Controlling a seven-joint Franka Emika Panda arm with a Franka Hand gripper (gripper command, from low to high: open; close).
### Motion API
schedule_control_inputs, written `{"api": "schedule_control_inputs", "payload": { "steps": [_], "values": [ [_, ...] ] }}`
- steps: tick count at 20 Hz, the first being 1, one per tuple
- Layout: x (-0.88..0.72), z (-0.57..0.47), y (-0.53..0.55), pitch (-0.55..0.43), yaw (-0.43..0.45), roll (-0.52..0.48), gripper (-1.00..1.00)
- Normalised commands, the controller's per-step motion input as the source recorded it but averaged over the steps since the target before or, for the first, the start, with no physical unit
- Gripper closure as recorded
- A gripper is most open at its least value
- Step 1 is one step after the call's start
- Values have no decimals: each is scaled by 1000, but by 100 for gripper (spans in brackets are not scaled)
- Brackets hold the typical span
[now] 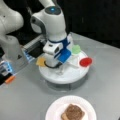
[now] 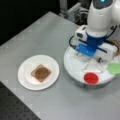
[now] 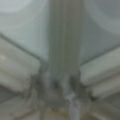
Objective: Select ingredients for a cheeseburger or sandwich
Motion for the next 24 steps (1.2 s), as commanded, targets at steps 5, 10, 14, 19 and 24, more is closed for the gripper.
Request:
{"api": "schedule_control_inputs", "payload": {
  "steps": [5,10,14,19,24],
  "values": [
    [-43,-94,69,-69,105,-174,-100],
    [-58,-84,61,-57,169,-135,-100],
    [-73,-76,25,-63,250,-103,-100],
    [-82,-75,5,-74,394,-20,-100],
    [-97,-87,-25,-73,354,43,-100]
  ]
}}
